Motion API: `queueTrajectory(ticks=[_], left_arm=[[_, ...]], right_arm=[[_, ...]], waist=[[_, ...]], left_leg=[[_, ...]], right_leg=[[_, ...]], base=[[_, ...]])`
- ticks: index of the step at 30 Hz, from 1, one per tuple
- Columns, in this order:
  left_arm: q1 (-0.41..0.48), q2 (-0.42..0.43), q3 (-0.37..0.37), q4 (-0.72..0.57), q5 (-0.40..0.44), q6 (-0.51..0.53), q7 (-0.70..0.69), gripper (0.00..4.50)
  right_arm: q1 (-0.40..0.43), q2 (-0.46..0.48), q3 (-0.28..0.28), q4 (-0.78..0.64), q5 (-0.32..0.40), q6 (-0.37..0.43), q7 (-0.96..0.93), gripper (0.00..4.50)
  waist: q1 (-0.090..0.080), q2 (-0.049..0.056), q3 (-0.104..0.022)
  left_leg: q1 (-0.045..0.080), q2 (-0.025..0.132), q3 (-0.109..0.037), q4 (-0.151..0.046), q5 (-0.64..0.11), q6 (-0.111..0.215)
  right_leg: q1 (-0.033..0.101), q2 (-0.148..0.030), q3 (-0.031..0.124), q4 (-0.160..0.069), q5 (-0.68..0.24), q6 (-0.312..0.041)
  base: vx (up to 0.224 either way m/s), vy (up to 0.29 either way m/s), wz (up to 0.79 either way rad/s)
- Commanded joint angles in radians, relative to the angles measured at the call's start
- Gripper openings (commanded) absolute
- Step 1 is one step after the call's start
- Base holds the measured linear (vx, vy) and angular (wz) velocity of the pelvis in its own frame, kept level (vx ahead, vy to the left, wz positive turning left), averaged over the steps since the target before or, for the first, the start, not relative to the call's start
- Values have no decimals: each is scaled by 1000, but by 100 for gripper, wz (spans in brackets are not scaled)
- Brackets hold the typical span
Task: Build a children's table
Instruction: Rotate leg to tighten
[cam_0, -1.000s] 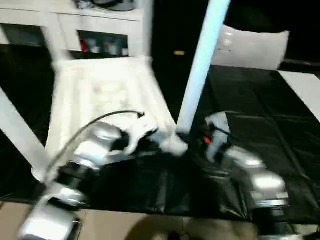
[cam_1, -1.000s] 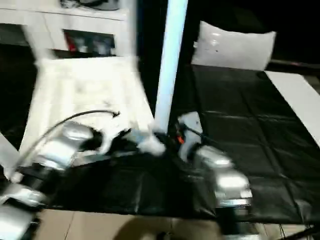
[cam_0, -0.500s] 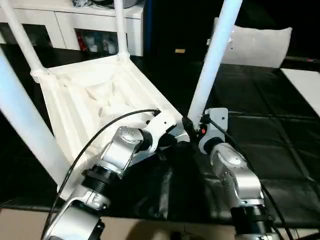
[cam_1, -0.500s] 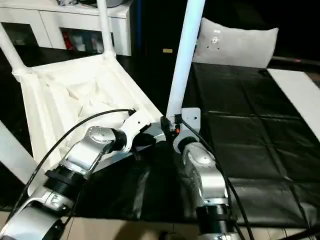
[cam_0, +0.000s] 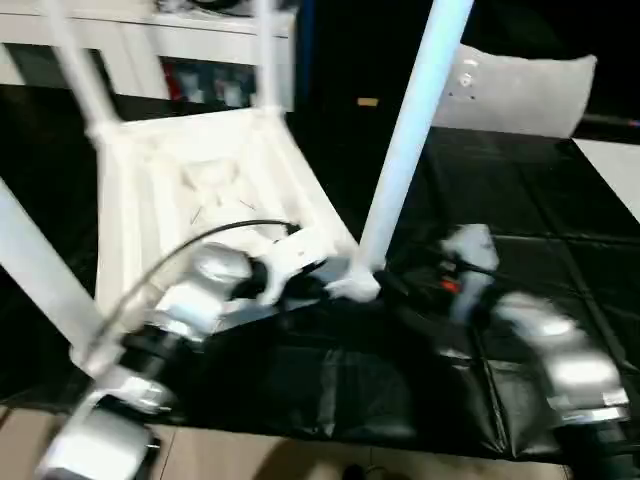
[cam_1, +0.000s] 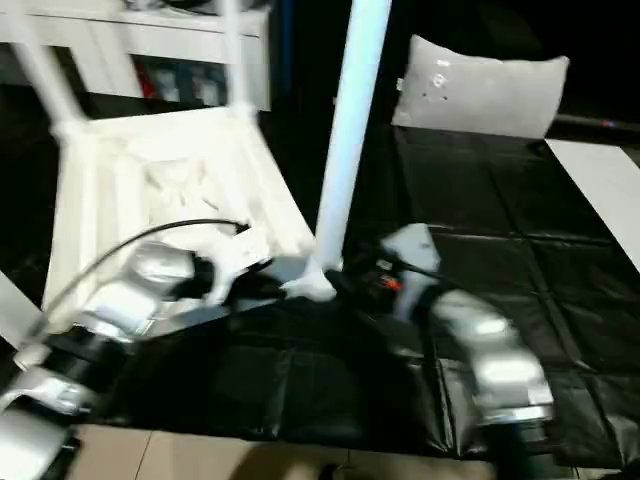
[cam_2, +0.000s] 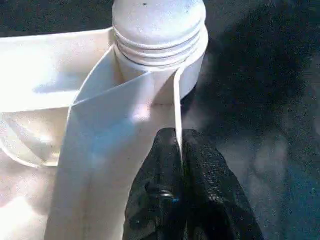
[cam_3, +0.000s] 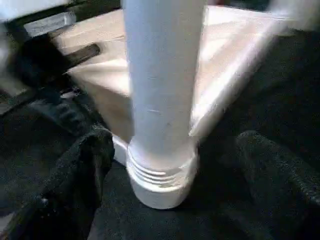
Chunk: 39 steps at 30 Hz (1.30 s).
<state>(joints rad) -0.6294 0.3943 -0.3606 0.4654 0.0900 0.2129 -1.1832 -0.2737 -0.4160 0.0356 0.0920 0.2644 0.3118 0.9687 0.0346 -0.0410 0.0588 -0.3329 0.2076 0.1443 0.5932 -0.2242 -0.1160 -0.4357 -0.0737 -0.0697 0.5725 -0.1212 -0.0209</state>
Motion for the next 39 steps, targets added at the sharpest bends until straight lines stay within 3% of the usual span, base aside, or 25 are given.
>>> queueTrajectory(ticks=[1,5,9,11,12,23,25,28,34,38,39], left_arm=[[-10,17,-59,11,8,-61,-93,0],[-22,62,-91,38,9,-167,-207,0],[-32,74,-111,43,2,-210,-274,0],[-37,77,-124,41,0,-230,-304,0],[-40,78,-131,40,0,-243,-319,0],[-72,67,-141,78,10,-299,-355,0],[-78,71,-139,94,13,-311,-355,0],[-79,82,-134,109,15,-324,-354,0],[-54,83,-102,103,-2,-281,-320,0],[-28,50,-48,64,-32,-143,-221,0],[-21,37,-33,48,-44,-91,-189,0]], right_arm=[[-24,-26,24,15,18,-22,92,421],[-81,-59,74,87,31,-43,239,388],[-119,-55,107,133,31,-52,313,346],[-136,-48,131,155,34,-59,351,345],[-145,-42,143,165,34,-63,369,341],[-182,-24,206,228,26,-74,467,252],[-183,-28,205,232,31,-71,480,219],[-179,-31,206,229,43,-60,494,216],[-137,-13,188,161,96,23,461,207],[-83,51,168,84,104,85,310,207],[-74,78,164,74,85,89,245,207]], waist=[[2,3,-64],[8,3,-66],[18,4,-68],[24,3,-69],[25,-5,-67],[31,-7,-67],[33,-8,-66],[35,-9,-67],[41,-7,-67],[45,-2,-65],[42,-5,-63]], left_leg=[[-14,6,20,-71,-173,91],[-14,9,19,-70,-158,87],[-13,10,22,-70,-132,81],[-12,10,23,-69,-119,77],[-16,10,22,-70,-114,78],[-17,11,24,-70,-107,69],[-16,10,25,-69,-111,68],[-17,10,24,-69,-111,64],[-15,12,25,-70,-103,59],[-13,12,24,-73,-120,42],[-14,11,24,-75,-126,30]], right_leg=[[70,-45,33,-69,-407,-158],[71,-47,33,-56,-361,-188],[73,-48,35,-48,-299,-218],[75,-49,36,-45,-293,-216],[76,-50,35,-43,-303,-213],[75,-50,34,-45,-324,-198],[75,-50,34,-47,-342,-189],[75,-51,34,-47,-352,-182],[77,-49,36,-43,-315,-195],[74,-51,36,-48,-345,-183],[74,-51,38,-50,-368,-172]], base=[[0,0,0],[0,0,0],[0,0,0],[0,0,0],[0,0,0],[0,0,0],[0,0,0],[0,0,0],[0,0,0],[0,0,0],[0,0,0]])
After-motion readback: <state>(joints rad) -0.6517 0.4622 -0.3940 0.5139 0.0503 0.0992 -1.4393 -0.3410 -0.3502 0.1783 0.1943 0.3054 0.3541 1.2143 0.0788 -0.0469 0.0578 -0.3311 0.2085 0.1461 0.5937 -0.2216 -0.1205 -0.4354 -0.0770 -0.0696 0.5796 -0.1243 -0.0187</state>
